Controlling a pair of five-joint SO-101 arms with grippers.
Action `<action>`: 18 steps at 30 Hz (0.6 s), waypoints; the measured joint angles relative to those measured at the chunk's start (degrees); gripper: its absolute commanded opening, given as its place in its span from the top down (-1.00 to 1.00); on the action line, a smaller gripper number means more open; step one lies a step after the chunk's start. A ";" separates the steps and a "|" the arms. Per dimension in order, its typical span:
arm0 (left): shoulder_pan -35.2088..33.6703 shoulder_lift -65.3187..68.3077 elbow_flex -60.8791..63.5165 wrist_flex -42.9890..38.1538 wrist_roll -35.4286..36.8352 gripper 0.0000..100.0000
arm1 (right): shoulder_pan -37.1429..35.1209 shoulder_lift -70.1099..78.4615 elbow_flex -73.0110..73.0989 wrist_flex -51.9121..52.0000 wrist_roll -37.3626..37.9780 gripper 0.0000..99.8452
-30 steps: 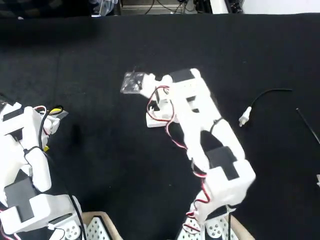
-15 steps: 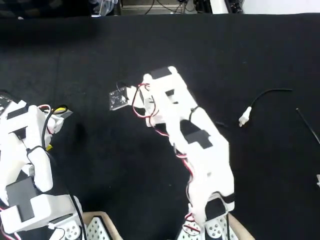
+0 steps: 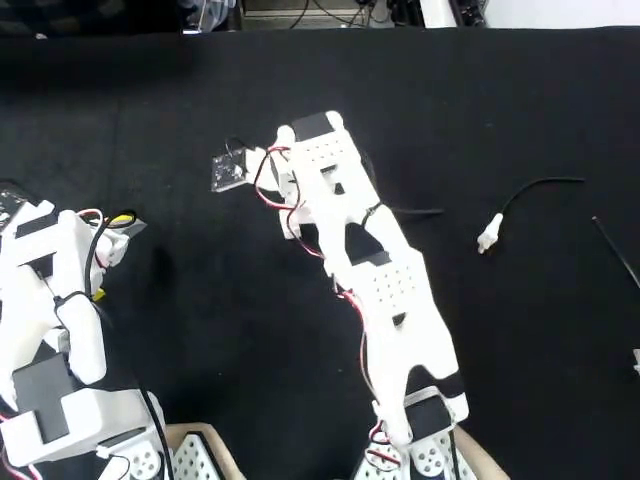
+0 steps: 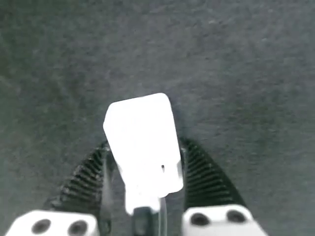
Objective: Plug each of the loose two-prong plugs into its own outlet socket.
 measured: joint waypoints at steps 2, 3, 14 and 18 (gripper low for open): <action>0.00 0.00 0.00 0.00 0.00 0.11 | 0.00 1.58 -3.52 0.09 -0.18 0.97; 0.00 0.00 0.00 0.00 0.00 0.11 | 0.00 2.46 -5.36 -0.09 -0.35 0.97; 0.00 0.00 0.00 0.00 0.00 0.11 | -0.18 14.68 -31.65 -13.80 -14.07 0.97; 0.00 0.00 0.00 0.00 0.00 0.11 | -0.70 20.57 -38.59 -19.69 -22.86 0.93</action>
